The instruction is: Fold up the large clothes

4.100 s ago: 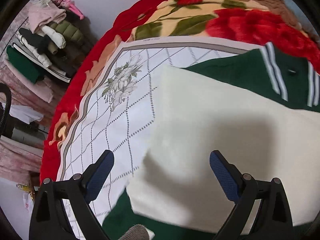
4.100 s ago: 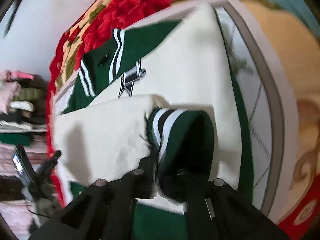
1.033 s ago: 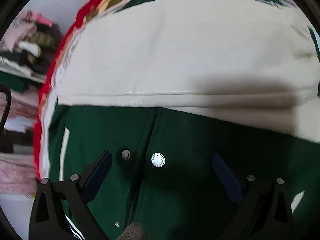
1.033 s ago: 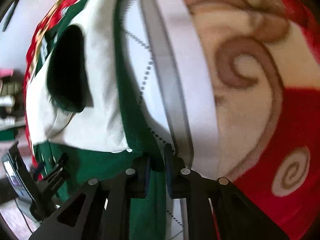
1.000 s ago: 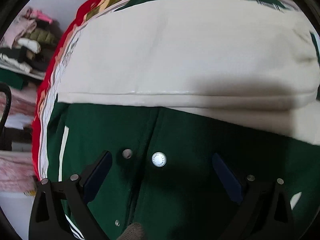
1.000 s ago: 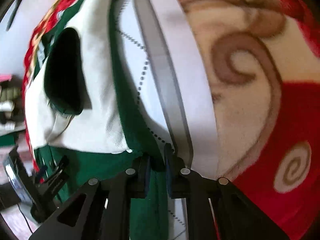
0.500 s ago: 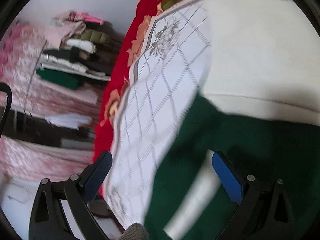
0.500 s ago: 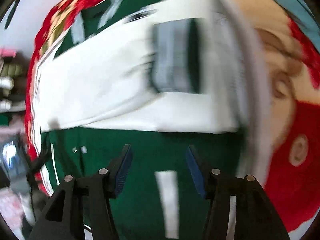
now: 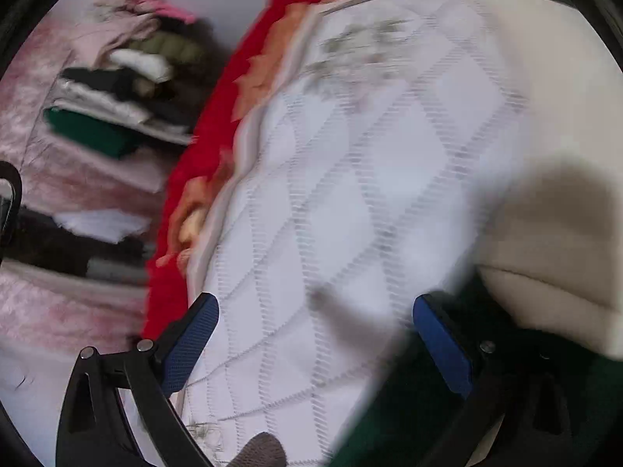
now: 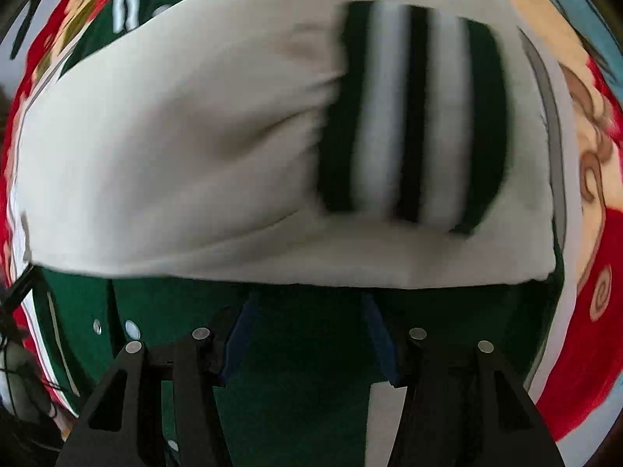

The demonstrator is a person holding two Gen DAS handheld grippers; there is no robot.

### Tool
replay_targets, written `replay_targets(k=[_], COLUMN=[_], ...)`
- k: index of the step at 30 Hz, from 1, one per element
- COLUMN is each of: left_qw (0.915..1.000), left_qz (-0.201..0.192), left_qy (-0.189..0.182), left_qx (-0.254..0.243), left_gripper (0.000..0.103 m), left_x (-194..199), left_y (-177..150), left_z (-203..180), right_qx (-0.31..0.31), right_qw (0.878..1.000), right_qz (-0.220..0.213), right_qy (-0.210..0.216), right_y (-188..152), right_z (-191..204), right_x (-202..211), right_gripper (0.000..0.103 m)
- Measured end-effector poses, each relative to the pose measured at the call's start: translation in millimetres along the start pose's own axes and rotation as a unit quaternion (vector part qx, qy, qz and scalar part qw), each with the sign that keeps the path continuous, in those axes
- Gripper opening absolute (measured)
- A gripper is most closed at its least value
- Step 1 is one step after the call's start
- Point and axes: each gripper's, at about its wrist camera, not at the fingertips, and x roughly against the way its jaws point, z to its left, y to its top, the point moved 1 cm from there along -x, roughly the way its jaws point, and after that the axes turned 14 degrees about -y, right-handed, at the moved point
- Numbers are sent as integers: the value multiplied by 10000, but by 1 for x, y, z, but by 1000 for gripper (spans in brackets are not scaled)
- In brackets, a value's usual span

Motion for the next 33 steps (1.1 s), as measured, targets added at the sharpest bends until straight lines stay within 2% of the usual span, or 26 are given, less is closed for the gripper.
replay_targets(k=[1,3,5,6,8,9,12,13,16,17,18,19,22,24,26,29,30,32,33], left_qw=[9999,9960,9945,9942,9933,9928,9903,9898,9886,9886,9882,9874,9859,9849,9842,9822,9803,9772,9751], left_qz=[62,295,223,101,-117,-192,-294,-285,-218,-192,-139,-107,-57,-70,-104,-84,-54,-70,-104], left_qy=[48,-608,-846,-967,-1104,-1155,-1351,-1395,-1493,-1493,-1526,-1580,-1668,-1718,-1743,-1818,-1892,-1991,-2042], left_qx=[143,591,571,470,333,270,151,101,35,5,-21,-39,-132,-222,-293,-471,-557,-738,-853], left_gripper=[103,103,103,103,103,103,103,103,103,103,103,103,103,103,103,103,103,103,103], left_x=[-8,-20,-13,-2,21,29,53,58,67,66,66,68,73,79,85,95,101,113,121], left_y=[4,10,11,9,-1,-6,-27,-35,-57,-63,-72,-77,-96,-107,-115,-128,-134,-144,-149], left_z=[11,33,41,43,45,45,45,45,40,41,37,36,28,24,20,11,6,-3,-9], right_qx=[-30,-94,-162,-205,-328,-337,-167,-134,-126,-102,-41,109,205,75,84,323,382,309,184], right_qw=[10000,9998,9996,9997,9986,9956,9803,9755,9688,9699,9736,9764,9860,9874,9882,9917,9921,9891,9871], right_qz=[0,18,43,18,-93,-114,229,334,681,707,610,502,9,-335,-511,-266,-118,243,276], right_qy=[-54,-158,-226,-119,397,862,1956,2171,2379,2329,2197,2097,1656,1547,1440,1215,1193,1416,1564], right_y=[0,-1,-5,-8,-21,-30,-50,-55,-63,-63,-61,-62,-63,-65,-46,-36,-35,-43,-52], right_z=[-2,-4,4,18,35,45,80,93,125,130,135,127,126,114,127,135,132,121,105], right_x=[1,4,11,17,36,46,49,42,13,7,5,9,33,48,42,26,19,15,21], right_gripper=[56,56,56,56,56,56,56,56,56,52,11,7,6,6,6,9,16,18,24])
